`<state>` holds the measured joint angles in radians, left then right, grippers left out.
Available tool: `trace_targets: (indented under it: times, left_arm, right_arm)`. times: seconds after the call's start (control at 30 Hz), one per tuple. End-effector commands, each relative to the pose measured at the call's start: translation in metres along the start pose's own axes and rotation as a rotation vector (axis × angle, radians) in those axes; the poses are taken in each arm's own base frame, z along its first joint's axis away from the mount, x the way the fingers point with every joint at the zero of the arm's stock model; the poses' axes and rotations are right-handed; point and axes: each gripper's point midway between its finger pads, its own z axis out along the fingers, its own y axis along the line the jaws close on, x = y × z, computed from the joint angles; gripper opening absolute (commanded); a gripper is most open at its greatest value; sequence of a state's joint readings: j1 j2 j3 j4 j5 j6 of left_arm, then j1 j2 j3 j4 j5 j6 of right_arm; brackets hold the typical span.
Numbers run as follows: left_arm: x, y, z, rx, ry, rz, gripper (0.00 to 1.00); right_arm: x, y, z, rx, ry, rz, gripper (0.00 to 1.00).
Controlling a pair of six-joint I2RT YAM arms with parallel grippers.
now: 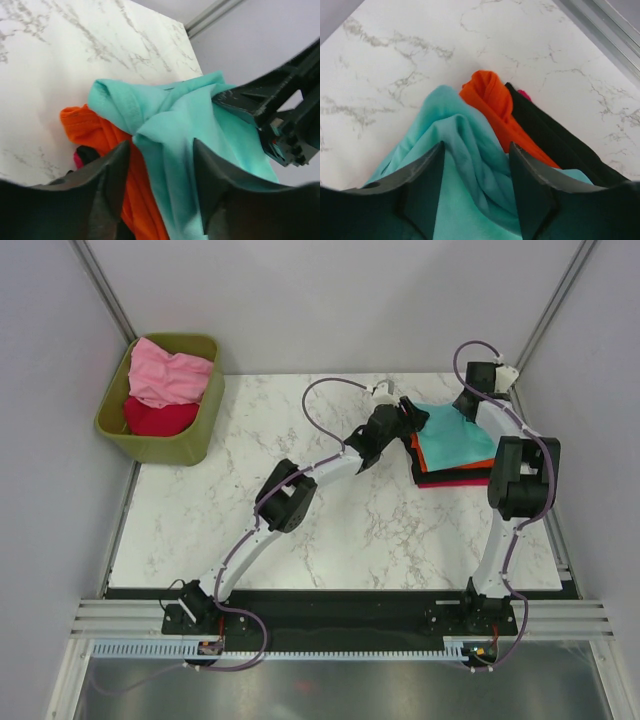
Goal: Fold and stack the t-shirts
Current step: Neatly place the folded tshirt to the corner
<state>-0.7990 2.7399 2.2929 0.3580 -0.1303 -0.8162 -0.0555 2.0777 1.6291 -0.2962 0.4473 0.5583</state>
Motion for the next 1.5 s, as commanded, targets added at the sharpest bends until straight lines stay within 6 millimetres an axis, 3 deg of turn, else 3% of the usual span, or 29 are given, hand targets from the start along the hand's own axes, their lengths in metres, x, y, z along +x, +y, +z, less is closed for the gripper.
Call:
trace_targets:
  times: [0.0, 0.07, 0.17, 0.23, 0.27, 0.3, 0.4, 0.43, 0.53, 0.63, 0.73, 0.87, 0.93, 1.17, 1.33, 1.47]
  left_arm:
    - [-0.042, -0.026, 0.003, 0.027, -0.109, -0.015, 0.63]
    - [-0.051, -0.03, 0.002, 0.024, -0.125, 0.036, 0.74]
    - [-0.073, -0.042, -0.005, 0.017, -0.158, 0.095, 0.79]
    - [-0.078, -0.043, -0.009, 0.007, -0.168, 0.122, 0.8]
    - [-0.091, -0.055, -0.014, 0.019, -0.187, 0.126, 0.8]
    - [-0.087, -0.05, -0.016, 0.01, -0.175, 0.131, 0.8]
    - [-0.092, -0.062, -0.026, 0.048, -0.173, 0.132, 0.75]
    - [-0.094, -0.067, -0.028, 0.066, -0.175, 0.13, 0.71]
    - [-0.091, -0.073, -0.034, 0.09, -0.15, 0.119, 0.61]
    - [-0.084, -0.082, -0.036, 0.133, -0.134, 0.121, 0.35]
    - [-0.078, -0.087, -0.035, 0.16, -0.12, 0.121, 0.24]
    - [-0.064, -0.089, -0.028, 0.183, -0.091, 0.114, 0.13]
    - [-0.044, -0.073, -0.02, 0.158, -0.047, 0.107, 0.1]
    - [-0.026, -0.027, -0.002, 0.035, -0.019, 0.011, 0.04]
    - [-0.023, -0.022, 0.001, 0.033, -0.014, 0.02, 0.02]
    - [-0.022, -0.004, 0.001, -0.042, -0.008, 0.036, 0.02]
  right_arm:
    - [-0.042, -0.006, 0.005, -0.009, -0.081, 0.093, 0.66]
    - [-0.052, -0.008, -0.002, -0.001, -0.103, 0.085, 0.71]
    - [-0.079, -0.014, -0.024, 0.024, -0.156, 0.089, 0.82]
    - [-0.093, -0.018, -0.043, 0.027, -0.186, 0.102, 0.82]
    - [-0.097, -0.02, -0.05, 0.024, -0.197, 0.107, 0.81]
    - [-0.099, -0.021, -0.059, 0.01, -0.213, 0.117, 0.8]
    - [-0.09, -0.013, -0.067, -0.068, -0.206, 0.142, 0.67]
    - [-0.084, -0.004, -0.068, -0.121, -0.179, 0.145, 0.57]
    - [-0.063, 0.004, -0.061, -0.177, -0.117, 0.149, 0.4]
    - [-0.041, 0.006, -0.049, -0.205, -0.051, 0.156, 0.16]
    - [-0.018, 0.004, -0.032, -0.24, 0.019, 0.188, 0.05]
    - [0.005, -0.004, -0.012, -0.258, 0.098, 0.24, 0.0]
    - [0.011, -0.016, -0.002, -0.227, 0.111, 0.257, 0.0]
    - [0.002, -0.044, 0.001, -0.104, 0.031, 0.253, 0.0]
    - [0.001, -0.038, -0.001, -0.129, 0.027, 0.246, 0.02]
    - [-0.004, -0.051, -0.003, -0.066, -0.003, 0.241, 0.08]
